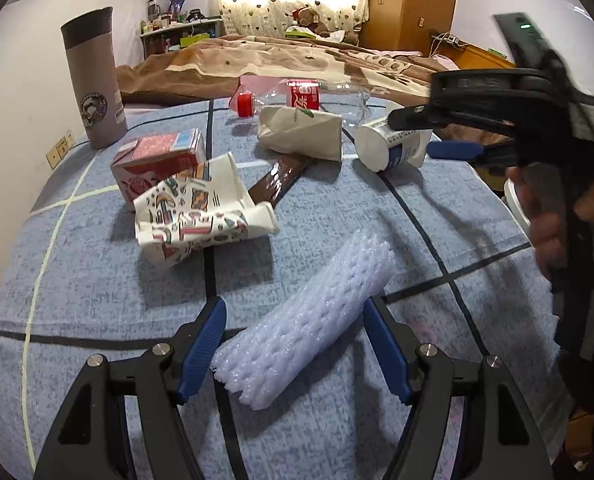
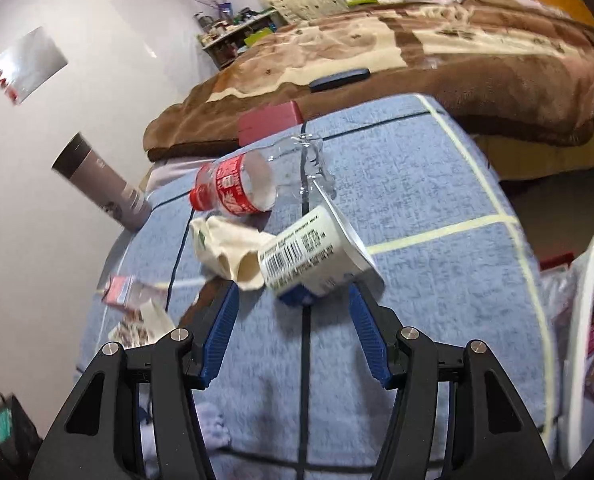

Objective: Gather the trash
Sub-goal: 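Grasp the white foam net with the left gripper while the right grasps the yogurt cup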

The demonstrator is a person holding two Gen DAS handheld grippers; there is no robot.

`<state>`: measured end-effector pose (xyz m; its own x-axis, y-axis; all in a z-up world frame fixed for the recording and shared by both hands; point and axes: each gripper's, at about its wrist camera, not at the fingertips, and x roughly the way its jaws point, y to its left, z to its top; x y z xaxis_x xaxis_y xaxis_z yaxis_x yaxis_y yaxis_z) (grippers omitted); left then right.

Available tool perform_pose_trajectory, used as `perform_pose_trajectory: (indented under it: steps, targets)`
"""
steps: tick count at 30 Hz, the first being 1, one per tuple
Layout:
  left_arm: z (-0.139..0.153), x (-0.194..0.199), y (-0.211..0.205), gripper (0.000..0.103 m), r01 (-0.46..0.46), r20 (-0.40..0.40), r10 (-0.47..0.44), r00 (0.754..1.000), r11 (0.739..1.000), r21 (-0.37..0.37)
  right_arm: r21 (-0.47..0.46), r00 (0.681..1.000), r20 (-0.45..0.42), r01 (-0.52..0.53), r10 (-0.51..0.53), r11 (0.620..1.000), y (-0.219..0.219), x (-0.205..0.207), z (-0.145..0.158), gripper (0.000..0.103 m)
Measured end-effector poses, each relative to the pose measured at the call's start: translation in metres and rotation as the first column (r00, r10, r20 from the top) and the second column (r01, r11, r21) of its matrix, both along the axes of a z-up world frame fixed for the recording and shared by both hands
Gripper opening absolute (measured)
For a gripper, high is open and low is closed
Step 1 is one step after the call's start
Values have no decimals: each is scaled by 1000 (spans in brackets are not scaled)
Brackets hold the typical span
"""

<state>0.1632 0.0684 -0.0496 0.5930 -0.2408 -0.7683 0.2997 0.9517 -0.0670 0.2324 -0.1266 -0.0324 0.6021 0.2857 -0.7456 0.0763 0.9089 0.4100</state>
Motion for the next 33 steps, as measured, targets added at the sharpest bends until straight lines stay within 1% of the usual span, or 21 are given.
perform_pose_trajectory:
  steps: [3, 4, 7, 11, 12, 16, 18, 21, 25, 27, 30, 32, 33]
  targets:
    - [-1, 4, 1, 73, -8, -9, 8, 1000, 1000, -6, 29, 997, -40, 71, -70, 997, -3, 10, -8, 59]
    - [-2, 6, 3, 73, -9, -12, 9, 1000, 1000, -12, 26, 996, -46, 81, -80, 996, -3, 12, -9, 59]
    - [-2, 7, 6, 73, -15, -15, 15, 1000, 1000, -27, -10, 992, -36, 118, -118, 993, -1, 18, -9, 59]
    - [-3, 11, 8, 73, -25, -27, 24, 999, 999, -34, -21, 982, -60, 179, -180, 984, -6, 29, -9, 61]
    - [-4, 12, 8, 73, -26, -31, 25, 999, 999, -34, -43, 979, -63, 190, -193, 981, -6, 31, -9, 62]
    - [-4, 15, 7, 73, -26, -33, 24, 999, 999, -38, -92, 984, -60, 163, -169, 982, 2, 37, -8, 63]
    - [-5, 16, 7, 73, -29, -40, 28, 999, 999, -36, -108, 988, -63, 133, -140, 985, 7, 40, -10, 63]
    - [-6, 18, 9, 73, -34, -45, 32, 998, 999, -41, -156, 990, -94, 85, -100, 984, 16, 48, -16, 63]
    - [-6, 21, 13, 73, -53, -52, 50, 997, 998, -43, -201, 990, -93, 81, -102, 976, 17, 48, -19, 63]
    - [-7, 24, 13, 73, -59, -55, 56, 997, 997, -43, -213, 992, -74, 86, -104, 973, 15, 45, -17, 63]
    - [-6, 25, 9, 73, -57, -41, 56, 998, 998, -21, -262, 995, -40, 81, -95, 962, 14, 41, -12, 63]
    - [-9, 28, 7, 73, -51, -52, 50, 997, 999, -17, -268, 996, -27, 75, -85, 960, 14, 40, -10, 63]
    - [-10, 30, 6, 73, -55, -59, 54, 997, 998, -9, -262, 997, -20, 71, -79, 962, 13, 39, -9, 61]
